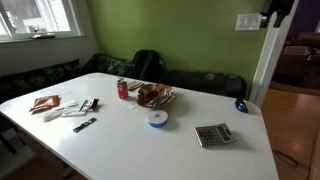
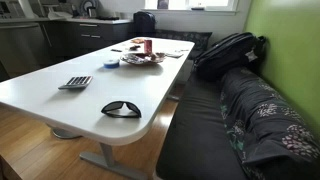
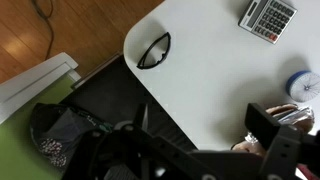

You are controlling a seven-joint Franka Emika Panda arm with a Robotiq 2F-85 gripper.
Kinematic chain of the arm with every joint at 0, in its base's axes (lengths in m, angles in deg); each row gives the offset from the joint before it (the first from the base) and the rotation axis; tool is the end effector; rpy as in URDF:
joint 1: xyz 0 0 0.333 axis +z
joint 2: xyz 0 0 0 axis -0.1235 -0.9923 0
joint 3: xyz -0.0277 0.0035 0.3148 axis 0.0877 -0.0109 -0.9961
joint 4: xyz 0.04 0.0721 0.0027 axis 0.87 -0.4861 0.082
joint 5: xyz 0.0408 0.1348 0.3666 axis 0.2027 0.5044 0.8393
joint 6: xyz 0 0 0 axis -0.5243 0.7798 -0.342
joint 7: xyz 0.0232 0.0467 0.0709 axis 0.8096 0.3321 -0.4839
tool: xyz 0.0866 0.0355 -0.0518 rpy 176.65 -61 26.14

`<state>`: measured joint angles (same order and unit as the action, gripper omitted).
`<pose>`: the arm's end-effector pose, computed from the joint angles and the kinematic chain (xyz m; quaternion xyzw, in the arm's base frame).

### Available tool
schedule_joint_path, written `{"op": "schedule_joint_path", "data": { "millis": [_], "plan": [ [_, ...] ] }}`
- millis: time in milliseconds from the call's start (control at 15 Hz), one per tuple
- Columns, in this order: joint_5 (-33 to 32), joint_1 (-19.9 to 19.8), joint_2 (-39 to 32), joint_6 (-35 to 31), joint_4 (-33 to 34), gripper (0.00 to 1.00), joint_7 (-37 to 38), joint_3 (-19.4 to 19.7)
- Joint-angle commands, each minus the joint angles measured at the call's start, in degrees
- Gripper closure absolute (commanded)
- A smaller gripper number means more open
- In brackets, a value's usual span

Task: Pick up the black sun glasses from the table and put them on the white round mat

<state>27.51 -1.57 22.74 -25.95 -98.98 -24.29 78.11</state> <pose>0.3920 -0.1448 0.5257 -0.9914 0.1202 -0.0515 0.0088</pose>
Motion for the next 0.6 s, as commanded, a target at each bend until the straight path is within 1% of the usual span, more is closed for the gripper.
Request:
{"op": "schedule_joint_path", "data": {
  "millis": [0, 67, 133, 200, 400, 533],
  "plan": [
    [0.1, -0.2, -0.1, 0.2, 0.2, 0.00, -0.1, -0.2],
    [0.1, -0.2, -0.1, 0.2, 0.2, 0.00, -0.1, -0.2],
    [1.2, -0.4, -0.6, -2.0, -0.3, 0.00, 0.4, 0.5],
    [1.4, -1.4, -1.0, -8.1, -2.0, 0.00, 2.8, 0.7],
    [3.5, -2.3, -3.6, -20.9, -6.1, 0.00, 6.2, 1.4],
    [3.3, -3.5, -6.7, -26.4, -8.7, 0.00, 9.6, 0.9]
  ]
}}
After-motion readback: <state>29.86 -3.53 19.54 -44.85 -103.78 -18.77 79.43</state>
